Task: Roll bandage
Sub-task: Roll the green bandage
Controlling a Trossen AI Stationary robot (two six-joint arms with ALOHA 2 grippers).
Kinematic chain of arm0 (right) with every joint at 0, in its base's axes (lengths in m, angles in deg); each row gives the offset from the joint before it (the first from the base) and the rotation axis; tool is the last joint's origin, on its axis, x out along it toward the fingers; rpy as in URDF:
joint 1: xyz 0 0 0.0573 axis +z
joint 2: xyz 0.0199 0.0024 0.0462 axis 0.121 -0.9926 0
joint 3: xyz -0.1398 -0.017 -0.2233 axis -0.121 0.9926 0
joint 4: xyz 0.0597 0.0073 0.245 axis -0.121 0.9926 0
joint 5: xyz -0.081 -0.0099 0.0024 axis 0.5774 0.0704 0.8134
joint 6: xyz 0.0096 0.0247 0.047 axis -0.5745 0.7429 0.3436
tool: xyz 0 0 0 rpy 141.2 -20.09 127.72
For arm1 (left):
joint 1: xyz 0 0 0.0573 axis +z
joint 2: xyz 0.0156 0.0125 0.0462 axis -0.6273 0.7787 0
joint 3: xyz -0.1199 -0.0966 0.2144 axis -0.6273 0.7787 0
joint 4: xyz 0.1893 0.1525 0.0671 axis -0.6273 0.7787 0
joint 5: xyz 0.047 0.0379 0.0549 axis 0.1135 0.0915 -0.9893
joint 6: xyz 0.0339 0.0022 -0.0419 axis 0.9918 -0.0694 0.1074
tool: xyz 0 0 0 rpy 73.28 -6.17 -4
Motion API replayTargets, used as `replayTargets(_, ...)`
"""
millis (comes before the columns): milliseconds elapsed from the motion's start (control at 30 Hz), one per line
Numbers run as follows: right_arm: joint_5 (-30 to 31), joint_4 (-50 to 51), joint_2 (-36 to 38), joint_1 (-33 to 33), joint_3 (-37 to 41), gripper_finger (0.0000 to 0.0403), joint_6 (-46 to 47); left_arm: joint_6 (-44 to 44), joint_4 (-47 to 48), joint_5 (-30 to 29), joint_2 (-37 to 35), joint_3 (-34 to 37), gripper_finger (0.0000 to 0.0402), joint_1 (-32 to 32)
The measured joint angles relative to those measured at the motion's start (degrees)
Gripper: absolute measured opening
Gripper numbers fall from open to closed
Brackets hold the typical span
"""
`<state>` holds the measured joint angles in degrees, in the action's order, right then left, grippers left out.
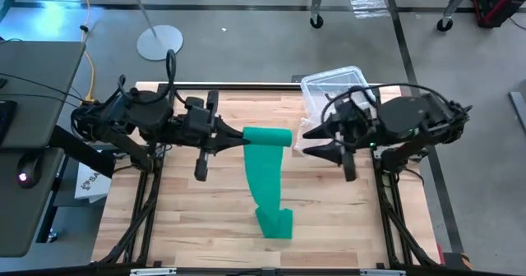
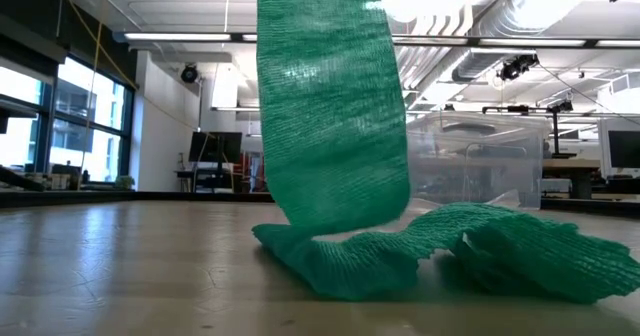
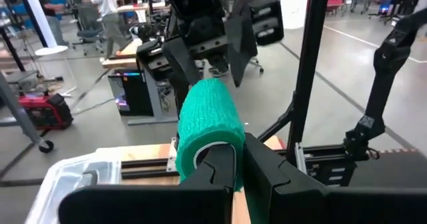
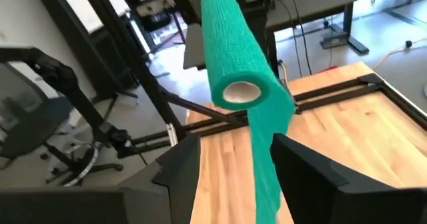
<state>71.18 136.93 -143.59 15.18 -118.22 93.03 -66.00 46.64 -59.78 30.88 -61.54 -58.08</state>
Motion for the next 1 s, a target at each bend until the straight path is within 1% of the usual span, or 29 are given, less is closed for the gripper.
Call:
replayTargets(100,-1.52,-0.54,0.76,0.02,-0.02,0.0178,0.41,4.52,-0.04,0.00,-0.21,-0.04,0.0005,-0.44)
replayTargets(167,-2.57,-2.07,0.70,0.20,-0.02,0.0178,-1.39,10.36,0.36,0.01,-0.18,-0.04,0.0005,-1.27)
replayTargets(267,-2.22,-5.76,-0.04,2.48,-0.02,0.0178,-6.31,20.95,1.70,-0.57,0.00,-0.04,0.0005,-2.96)
replayTargets(367,0.42,-7.05,-1.10,4.02,-0.02,0.0178,-8.11,30.57,2.89,-4.88,0.03,-0.04,0.0005,-5.04)
replayTargets(500,2.67,-6.34,-3.31,4.25,-0.02,0.0178,-7.42,40.99,4.15,-11.69,0.05,-0.04,0.0005,-7.52)
replayTargets(600,2.60,-6.34,-5.64,4.28,0.00,0.0178,-6.55,44.12,3.91,-14.96,0.05,-0.04,0.0005,-8.39)
replayTargets(767,2.50,-8.39,-7.86,4.13,0.11,0.0178,-6.51,44.85,4.09,-16.97,0.08,-0.04,0.0005,-9.18)
replayTargets(833,3.01,-9.32,-6.95,4.00,0.11,0.0178,-6.46,45.15,4.39,-17.03,0.08,-0.04,0.0005,-9.65)
replayTargets(933,5.78,-10.60,-4.34,3.85,0.08,0.0178,-5.46,45.22,4.44,-17.84,0.08,-0.04,0.0005,-10.16)
replayTargets(1000,6.04,-11.29,-2.82,3.26,-0.02,0.0178,-3.74,45.22,4.44,-17.91,0.08,-0.04,0.0005,-10.49)
